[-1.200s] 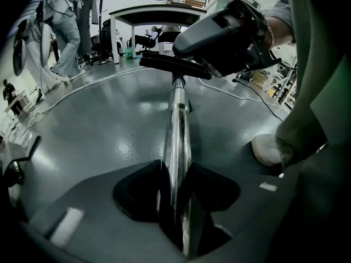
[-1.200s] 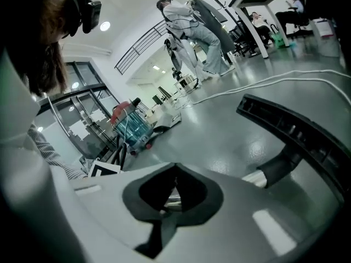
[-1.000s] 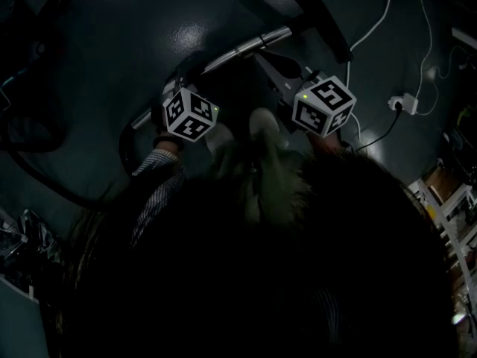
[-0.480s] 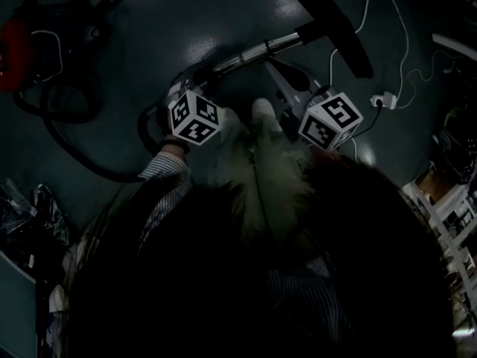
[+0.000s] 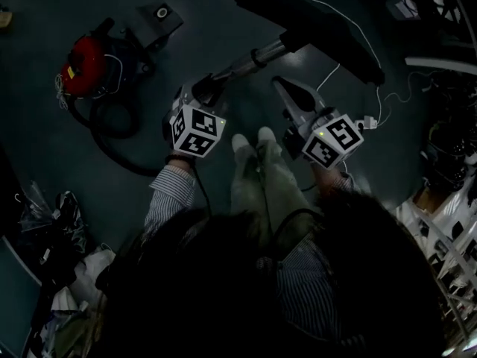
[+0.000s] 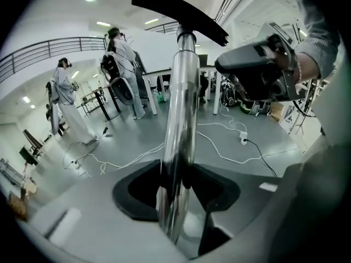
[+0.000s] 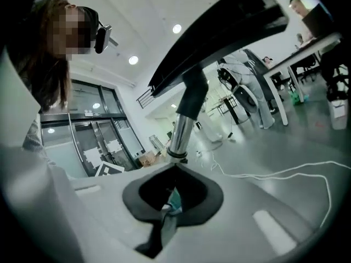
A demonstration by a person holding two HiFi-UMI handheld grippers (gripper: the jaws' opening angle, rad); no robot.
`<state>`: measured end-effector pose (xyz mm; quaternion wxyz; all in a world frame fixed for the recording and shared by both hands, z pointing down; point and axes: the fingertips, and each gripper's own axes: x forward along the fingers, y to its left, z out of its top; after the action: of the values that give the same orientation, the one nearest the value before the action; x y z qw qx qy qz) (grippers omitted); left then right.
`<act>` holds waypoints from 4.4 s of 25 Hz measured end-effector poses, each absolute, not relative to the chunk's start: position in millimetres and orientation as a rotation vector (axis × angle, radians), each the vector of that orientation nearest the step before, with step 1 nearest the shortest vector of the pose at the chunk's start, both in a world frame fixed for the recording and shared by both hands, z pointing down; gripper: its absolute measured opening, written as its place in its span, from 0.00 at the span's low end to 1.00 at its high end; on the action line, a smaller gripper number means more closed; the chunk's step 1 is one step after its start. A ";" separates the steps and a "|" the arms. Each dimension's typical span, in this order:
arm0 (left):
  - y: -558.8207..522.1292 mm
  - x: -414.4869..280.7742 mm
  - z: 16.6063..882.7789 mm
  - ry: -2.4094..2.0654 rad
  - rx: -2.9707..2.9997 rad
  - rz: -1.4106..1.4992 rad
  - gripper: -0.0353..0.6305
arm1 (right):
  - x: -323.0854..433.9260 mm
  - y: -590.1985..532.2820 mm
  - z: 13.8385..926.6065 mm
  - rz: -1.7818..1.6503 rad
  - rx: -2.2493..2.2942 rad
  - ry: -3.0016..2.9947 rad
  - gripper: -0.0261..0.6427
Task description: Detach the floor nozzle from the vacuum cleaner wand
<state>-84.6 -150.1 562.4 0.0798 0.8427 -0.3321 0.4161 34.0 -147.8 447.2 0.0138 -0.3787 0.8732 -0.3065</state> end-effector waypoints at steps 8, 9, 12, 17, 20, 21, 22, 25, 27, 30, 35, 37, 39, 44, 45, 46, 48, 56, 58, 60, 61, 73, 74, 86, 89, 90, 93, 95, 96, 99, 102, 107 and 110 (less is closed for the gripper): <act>-175.1 -99.8 377.7 -1.216 2.594 1.042 0.33 | 7.7 -171.0 258.9 -0.626 -1.053 2.716 0.04; -178.2 -101.2 354.3 -1.251 2.607 1.008 0.33 | 5.4 -172.8 235.5 -0.573 -1.029 2.720 0.04; -179.8 -106.6 287.0 -1.351 2.644 0.884 0.33 | -2.9 -172.3 164.7 -0.431 -0.922 2.732 0.04; -152.6 -114.5 192.2 -1.474 2.723 0.675 0.33 | -15.1 -145.7 59.8 -0.247 -0.672 2.713 0.07; -141.8 -121.6 155.3 -1.547 2.720 0.574 0.33 | -20.2 -129.2 7.6 -0.190 -0.498 2.669 0.13; -138.0 -124.0 146.4 -1.567 2.717 0.541 0.34 | -21.6 -124.0 -6.2 -0.178 -0.450 2.657 0.17; -133.6 -125.9 138.9 -1.582 2.714 0.506 0.34 | -23.0 -118.8 -18.1 -0.172 -0.402 2.646 0.23; -120.4 -129.0 122.7 -1.605 2.689 0.377 0.34 | -26.7 -104.2 -48.9 -0.176 -0.257 2.602 0.36; -114.0 -130.4 116.2 -1.613 2.671 0.296 0.34 | -28.5 -97.8 -67.1 -0.173 -0.194 2.558 0.38; -103.6 -130.5 113.7 -1.614 2.660 0.219 0.34 | -34.0 -91.8 -88.8 -0.167 -0.143 2.511 0.38; -88.9 -125.0 115.8 -1.585 2.624 0.045 0.35 | -41.2 -84.2 -113.0 -0.211 -0.035 2.402 0.38; -85.9 -123.6 117.5 -1.565 2.606 -0.034 0.35 | -44.8 -79.5 -117.2 -0.221 0.008 2.365 0.36; -82.1 -127.0 118.5 -1.548 2.593 -0.104 0.35 | -47.8 -76.8 -115.1 -0.240 0.044 2.349 0.35; -71.9 -137.7 114.8 -1.495 2.615 -0.251 0.35 | -51.8 -64.7 -116.6 -0.286 0.265 2.322 0.35; -70.3 -136.6 114.2 -1.465 2.633 -0.273 0.35 | -52.5 -62.3 -116.5 -0.276 0.316 2.341 0.35; -68.5 -134.8 114.3 -1.429 2.654 -0.285 0.35 | -54.1 -60.1 -115.5 -0.261 0.361 2.371 0.35; -65.0 -130.1 116.7 -1.356 2.700 -0.285 0.35 | -58.7 -56.4 -112.8 -0.227 0.432 2.441 0.35; -58.4 -118.9 149.7 -1.173 2.801 -0.213 0.35 | -82.1 -26.7 -92.9 -0.051 0.600 2.656 0.30; -52.5 -117.2 161.4 -1.116 2.818 -0.147 0.36 | -91.8 -7.8 -83.2 0.024 0.641 2.703 0.29; -48.3 -119.8 170.6 -1.107 2.821 -0.082 0.36 | -102.8 7.6 -73.6 0.101 0.662 2.756 0.29; -48.2 -121.9 173.6 -1.125 2.817 -0.060 0.36 | -106.6 10.8 -69.8 0.139 0.658 2.778 0.29; -65.2 -109.7 175.2 -1.427 2.852 0.148 0.35 | -111.3 9.7 -44.4 0.246 0.540 2.869 0.29; -65.9 -106.8 174.6 -1.432 2.867 0.175 0.34 | -111.5 10.7 -42.1 0.250 0.534 2.875 0.29; -57.3 -91.3 186.9 -1.303 2.890 0.260 0.32 | -103.1 2.1 -29.1 0.362 0.393 3.006 0.29; -53.5 -82.6 185.2 -1.232 2.927 0.232 0.32 | -94.7 2.0 -30.5 0.310 0.462 2.980 0.29; -50.8 -78.4 185.3 -1.186 2.946 0.229 0.32 | -92.0 4.2 -31.2 0.292 0.498 2.970 0.29; -45.5 -71.6 185.2 -1.107 2.978 0.203 0.32 | -89.8 4.5 -34.1 0.237 0.512 2.953 0.29; -49.5 -74.0 185.4 -1.183 2.942 0.169 0.32 | -89.7 -6.1 -34.9 0.200 0.394 2.957 0.29; -52.6 -76.1 185.8 -1.242 2.918 0.169 0.32 | -88.8 -12.0 -34.3 0.180 0.320 2.959 0.29; -61.8 -83.5 191.3 -1.377 2.859 0.254 0.32 | -86.1 -26.2 -30.4 0.154 0.124 2.965 0.28; -63.0 -81.5 194.7 -1.338 2.855 0.279 0.32 | -87.6 -28.6 -27.4 0.160 0.065 2.984 0.28; -45.2 -65.3 197.1 -1.089 2.967 0.208 0.32 | -82.4 1.2 -24.6 0.207 0.429 2.964 0.28; -41.1 -63.3 194.3 -1.057 2.986 0.143 0.32 | -80.7 1.2 -28.8 0.215 0.440 2.959 0.28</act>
<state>-63.3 -41.1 194.3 -0.0144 0.9416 -0.3333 0.0452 -80.7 1.2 -28.8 0.0710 0.1464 0.9841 0.0716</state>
